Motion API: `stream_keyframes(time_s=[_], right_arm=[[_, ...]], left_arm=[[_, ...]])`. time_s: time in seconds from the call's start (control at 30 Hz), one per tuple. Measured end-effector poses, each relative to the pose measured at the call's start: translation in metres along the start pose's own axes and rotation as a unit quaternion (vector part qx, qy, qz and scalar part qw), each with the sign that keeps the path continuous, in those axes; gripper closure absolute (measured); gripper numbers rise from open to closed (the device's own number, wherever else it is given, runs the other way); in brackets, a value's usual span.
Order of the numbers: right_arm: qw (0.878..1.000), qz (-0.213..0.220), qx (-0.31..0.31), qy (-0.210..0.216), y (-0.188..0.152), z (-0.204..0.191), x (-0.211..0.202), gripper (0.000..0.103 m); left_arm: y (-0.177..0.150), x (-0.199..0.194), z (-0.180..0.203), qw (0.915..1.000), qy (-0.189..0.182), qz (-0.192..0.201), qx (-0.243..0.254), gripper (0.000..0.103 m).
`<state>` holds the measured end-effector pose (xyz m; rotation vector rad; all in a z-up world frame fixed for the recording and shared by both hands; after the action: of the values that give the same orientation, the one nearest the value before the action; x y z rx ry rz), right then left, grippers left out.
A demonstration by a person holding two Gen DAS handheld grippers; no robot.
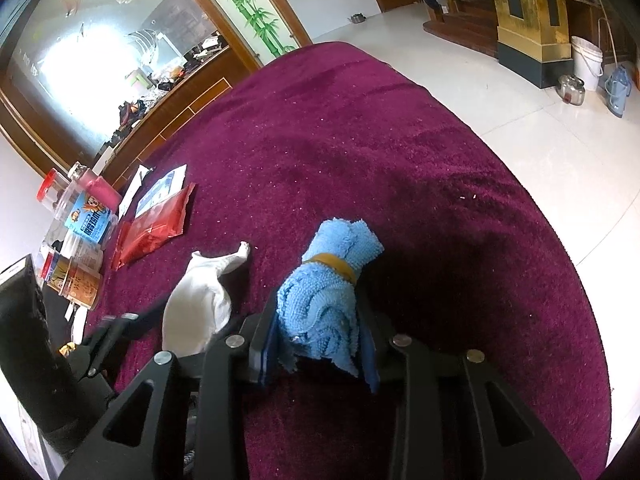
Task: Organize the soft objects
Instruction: 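Lift the white cloth with left tool while right tool lifts the blue towel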
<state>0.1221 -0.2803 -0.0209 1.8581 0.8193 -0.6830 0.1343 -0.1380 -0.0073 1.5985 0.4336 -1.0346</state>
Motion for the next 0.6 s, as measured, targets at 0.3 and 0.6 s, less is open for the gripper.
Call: stream_keyframes(time_s=[0.3, 0.6], right_arm=[[1.0, 0.008, 0.005, 0.007, 0.0, 0.001, -0.004, 0.076], [0.996, 0.044, 0.013, 0.08, 0.004, -0.005, -0.018, 0.076]], left_arm=[[-0.016, -0.042, 0.006, 0.9997, -0.022, 0.01, -0.001, 0.087], [-0.051, -0.116, 0.007, 0.9972, -0.057, 0.039, -0.027, 0.087]])
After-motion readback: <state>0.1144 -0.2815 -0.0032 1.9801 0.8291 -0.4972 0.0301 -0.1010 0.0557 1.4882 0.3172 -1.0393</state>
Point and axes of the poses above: each gripper's, at about its wrist camera, not at the fingertips, and x roughly the way its jaws point, z to its right, y to its top, the point moved 3 cm from there along x, roughly the way its jaws point, and after that the axes turned 4 degrees about -x, right-handed, at the moved point
